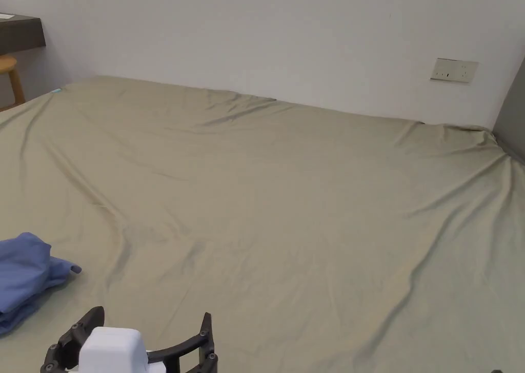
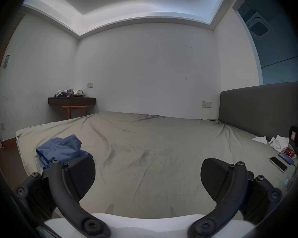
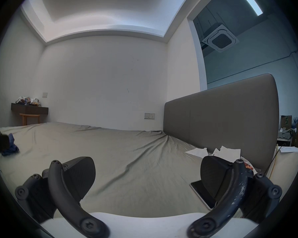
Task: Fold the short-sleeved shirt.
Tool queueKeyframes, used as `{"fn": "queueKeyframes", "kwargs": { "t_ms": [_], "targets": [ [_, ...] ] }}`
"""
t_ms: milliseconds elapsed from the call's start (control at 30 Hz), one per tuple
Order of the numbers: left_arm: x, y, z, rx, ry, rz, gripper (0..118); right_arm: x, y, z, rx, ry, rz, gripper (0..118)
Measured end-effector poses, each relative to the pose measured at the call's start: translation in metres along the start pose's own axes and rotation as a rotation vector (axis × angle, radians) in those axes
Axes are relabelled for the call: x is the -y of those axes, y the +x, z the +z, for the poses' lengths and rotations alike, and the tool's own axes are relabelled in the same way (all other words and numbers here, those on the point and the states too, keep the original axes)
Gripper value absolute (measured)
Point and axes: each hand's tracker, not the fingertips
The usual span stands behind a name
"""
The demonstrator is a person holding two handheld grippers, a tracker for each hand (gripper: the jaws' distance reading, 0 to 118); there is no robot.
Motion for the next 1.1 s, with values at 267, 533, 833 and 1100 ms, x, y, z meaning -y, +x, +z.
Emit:
{"fn": "queueKeyframes", "kwargs": {
  "t_ms": [267, 533, 833, 1100],
  "targets": [
    [0.004, 0.014, -0.001, -0.009, -0.014, -0.078, 118, 0.006, 0.007, 0.000, 0.015, -0.021, -0.042, 118],
    [0.004, 0.020, 0.000, -0.023, -0.010, -0.132, 118, 0.003, 0.002, -0.003, 0.018, -0.055, -0.027, 118],
    [0.001, 0.001, -0.011, -0.079, -0.086, -0.032, 118, 0.004, 0.000, -0.012, 0.019, -0.105, -0.020, 118],
    [0.003, 0.002, -0.013, -0.098, -0.095, -0.042, 118, 0.003, -0.006, -0.017, 0.006, -0.130, 0.001, 118]
  ]
}}
